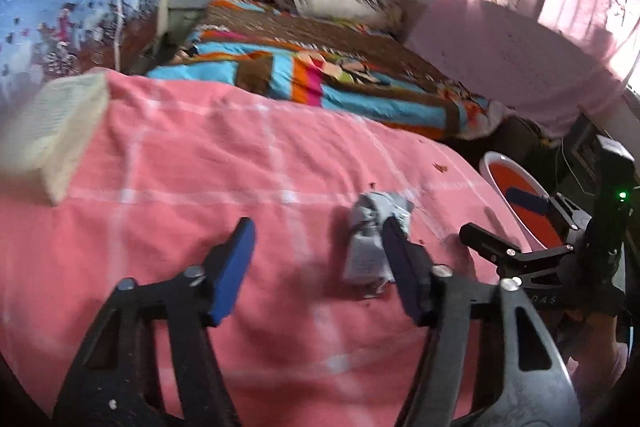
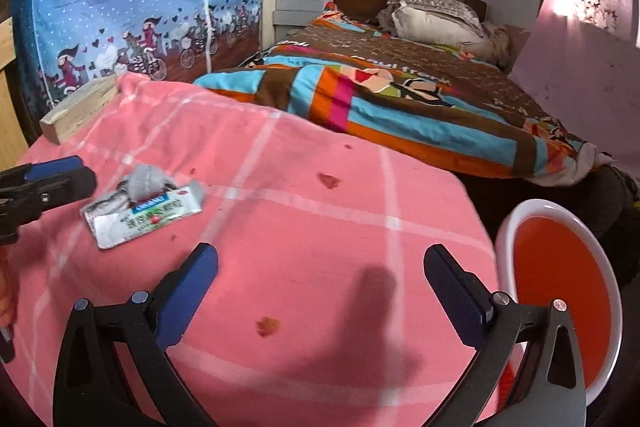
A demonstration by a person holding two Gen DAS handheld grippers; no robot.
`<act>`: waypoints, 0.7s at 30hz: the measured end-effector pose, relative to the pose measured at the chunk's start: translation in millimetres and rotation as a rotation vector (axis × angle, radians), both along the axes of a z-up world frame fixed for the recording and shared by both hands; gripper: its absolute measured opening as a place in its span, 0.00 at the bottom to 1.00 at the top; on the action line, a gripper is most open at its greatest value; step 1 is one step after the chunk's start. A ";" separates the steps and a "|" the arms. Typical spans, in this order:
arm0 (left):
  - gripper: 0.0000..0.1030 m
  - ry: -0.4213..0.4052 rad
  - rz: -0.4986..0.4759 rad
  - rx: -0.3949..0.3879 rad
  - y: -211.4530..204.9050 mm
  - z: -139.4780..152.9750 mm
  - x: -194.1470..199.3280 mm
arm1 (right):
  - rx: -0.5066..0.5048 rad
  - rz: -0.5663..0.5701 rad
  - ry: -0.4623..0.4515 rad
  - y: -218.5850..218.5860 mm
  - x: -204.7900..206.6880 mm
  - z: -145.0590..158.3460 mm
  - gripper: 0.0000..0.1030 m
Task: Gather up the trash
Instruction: 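Grasp the grey cloth scrap with the left tool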
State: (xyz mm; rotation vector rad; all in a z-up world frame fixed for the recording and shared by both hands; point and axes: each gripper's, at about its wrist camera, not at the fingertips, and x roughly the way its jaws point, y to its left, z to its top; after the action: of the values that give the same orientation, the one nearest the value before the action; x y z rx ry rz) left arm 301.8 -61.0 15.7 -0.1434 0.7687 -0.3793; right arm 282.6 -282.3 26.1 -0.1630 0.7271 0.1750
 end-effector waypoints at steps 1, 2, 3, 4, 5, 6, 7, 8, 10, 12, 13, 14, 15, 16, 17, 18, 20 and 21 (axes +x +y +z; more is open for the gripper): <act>0.55 0.014 -0.015 -0.003 -3.5 -1.8 2.3 | -0.002 -0.004 -0.003 -2.4 -0.1 0.2 1.00; 0.51 0.028 -0.029 -0.004 -6.8 -3.9 4.8 | 0.003 -0.007 -0.005 -4.9 -0.2 0.7 1.00; 0.49 0.036 -0.037 0.002 -9.3 -5.8 6.5 | 0.013 -0.007 -0.006 -7.7 -0.8 1.3 1.00; 0.46 0.040 -0.047 0.011 -12.9 -6.8 7.6 | 0.022 -0.006 -0.007 -9.6 -1.4 1.8 1.00; 0.40 0.041 -0.057 0.016 -14.7 -7.2 7.9 | 0.028 -0.007 -0.009 -10.4 -2.1 2.1 1.00; 0.35 0.044 -0.071 0.019 -17.4 -7.1 8.3 | 0.030 -0.006 -0.011 -10.6 -2.2 2.1 1.00; 0.19 0.050 -0.084 0.016 -18.5 -6.9 8.0 | 0.032 -0.004 -0.013 -10.2 -2.5 2.2 1.00; 0.18 0.061 -0.094 0.012 -18.9 -7.4 7.8 | 0.034 0.001 -0.016 -9.1 -2.6 2.5 1.00; 0.17 0.053 -0.076 0.009 -14.6 -6.4 4.9 | 0.051 0.015 -0.018 -5.7 -2.7 3.4 1.00; 0.16 0.039 -0.036 0.003 -5.6 -4.8 1.1 | 0.085 0.041 -0.015 -1.9 -2.3 3.2 1.00; 0.16 0.032 -0.008 0.004 1.0 -3.7 -1.9 | 0.099 0.052 -0.013 1.2 -2.7 3.2 1.00; 0.16 0.028 0.025 0.009 8.2 -2.6 -5.3 | 0.123 0.075 -0.009 6.3 -3.0 3.1 1.00; 0.16 0.024 0.049 0.011 14.2 -2.4 -7.2 | 0.133 0.089 -0.007 9.7 -3.0 3.0 1.00; 0.16 0.017 0.075 0.010 22.1 -1.3 -11.1 | 0.144 0.106 -0.005 15.2 -2.8 3.1 1.00; 0.16 0.006 0.105 0.010 32.4 0.3 -16.3 | 0.152 0.123 -0.004 24.0 -3.4 3.7 1.00; 0.16 -0.006 0.135 0.014 42.4 1.3 -22.1 | 0.162 0.135 -0.002 29.7 -3.7 4.1 1.00; 0.16 -0.024 0.180 0.023 59.4 2.2 -31.7 | 0.204 0.167 0.013 44.4 -3.0 6.1 0.99; 0.16 -0.028 0.199 0.026 67.1 1.8 -36.0 | 0.220 0.176 0.022 50.4 -1.9 6.7 0.97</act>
State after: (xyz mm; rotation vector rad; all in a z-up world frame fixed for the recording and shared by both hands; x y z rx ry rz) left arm 265.8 6.0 17.5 -0.1883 0.7246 -0.1827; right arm 280.7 -231.9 32.8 -0.0149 0.7098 0.4234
